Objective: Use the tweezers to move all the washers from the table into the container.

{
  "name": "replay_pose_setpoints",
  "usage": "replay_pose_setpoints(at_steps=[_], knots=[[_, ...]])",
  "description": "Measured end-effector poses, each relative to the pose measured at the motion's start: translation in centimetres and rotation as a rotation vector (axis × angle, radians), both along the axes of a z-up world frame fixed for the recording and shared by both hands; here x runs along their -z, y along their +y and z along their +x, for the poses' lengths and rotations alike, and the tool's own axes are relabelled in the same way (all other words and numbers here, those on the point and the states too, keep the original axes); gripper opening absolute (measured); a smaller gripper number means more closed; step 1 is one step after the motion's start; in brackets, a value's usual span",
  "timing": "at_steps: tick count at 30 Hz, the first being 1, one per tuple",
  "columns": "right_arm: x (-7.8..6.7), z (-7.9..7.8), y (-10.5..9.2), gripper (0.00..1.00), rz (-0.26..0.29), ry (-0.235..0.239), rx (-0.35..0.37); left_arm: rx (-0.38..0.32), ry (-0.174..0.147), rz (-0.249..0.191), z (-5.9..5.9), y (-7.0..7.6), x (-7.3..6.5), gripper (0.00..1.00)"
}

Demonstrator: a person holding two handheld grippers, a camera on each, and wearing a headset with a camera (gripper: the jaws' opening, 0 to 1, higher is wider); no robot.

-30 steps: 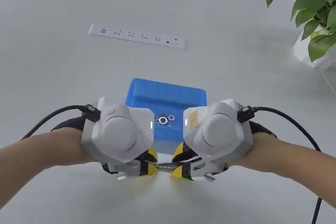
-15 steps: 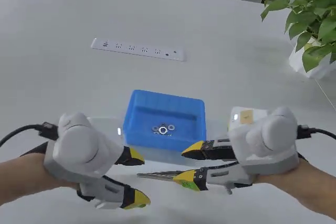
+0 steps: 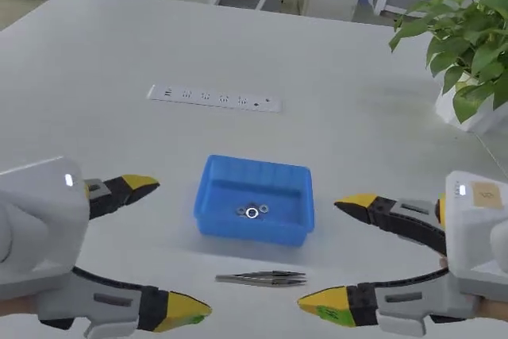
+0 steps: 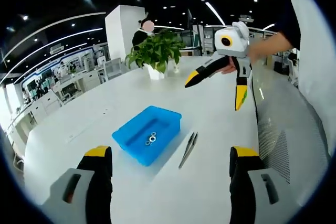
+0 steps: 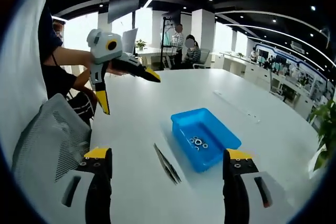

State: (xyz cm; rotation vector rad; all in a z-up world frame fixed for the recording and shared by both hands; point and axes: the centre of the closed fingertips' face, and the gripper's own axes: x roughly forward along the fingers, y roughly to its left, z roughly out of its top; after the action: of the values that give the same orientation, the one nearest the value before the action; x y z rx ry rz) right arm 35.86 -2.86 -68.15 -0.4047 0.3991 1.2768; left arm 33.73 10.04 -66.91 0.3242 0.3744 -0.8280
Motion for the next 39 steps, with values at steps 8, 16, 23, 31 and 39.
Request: replay_pose_setpoints(at_steps=[8,16,23,31,39], knots=[[-1.3,-0.4,-1.2,1.00,-0.013,-0.064,0.025,-0.008,-0.006,0.022,-0.4,0.0,-1.3,1.00],[-2.6,-0.2,-1.7,1.00,0.050,-0.029,0.054,-0.019,0.031,0.118,-0.3,1.0,-0.2,0.99],[-2.7,-0.4,-2.2,1.00,0.039,-0.028,0.053,-0.034,0.020,0.064,-0.3,0.7,-1.2,1.00],[-2.7,-1.3,-2.5,1.00,0.033,-0.018,0.049,-0.023,0.037,0.067,-0.8,0.8,-1.3,0.99],[-2.7,-1.2,-3.0,1.00,0.024,-0.015,0.071,-0.044,0.021,0.065,-0.6,1.2,-1.9,1.00]])
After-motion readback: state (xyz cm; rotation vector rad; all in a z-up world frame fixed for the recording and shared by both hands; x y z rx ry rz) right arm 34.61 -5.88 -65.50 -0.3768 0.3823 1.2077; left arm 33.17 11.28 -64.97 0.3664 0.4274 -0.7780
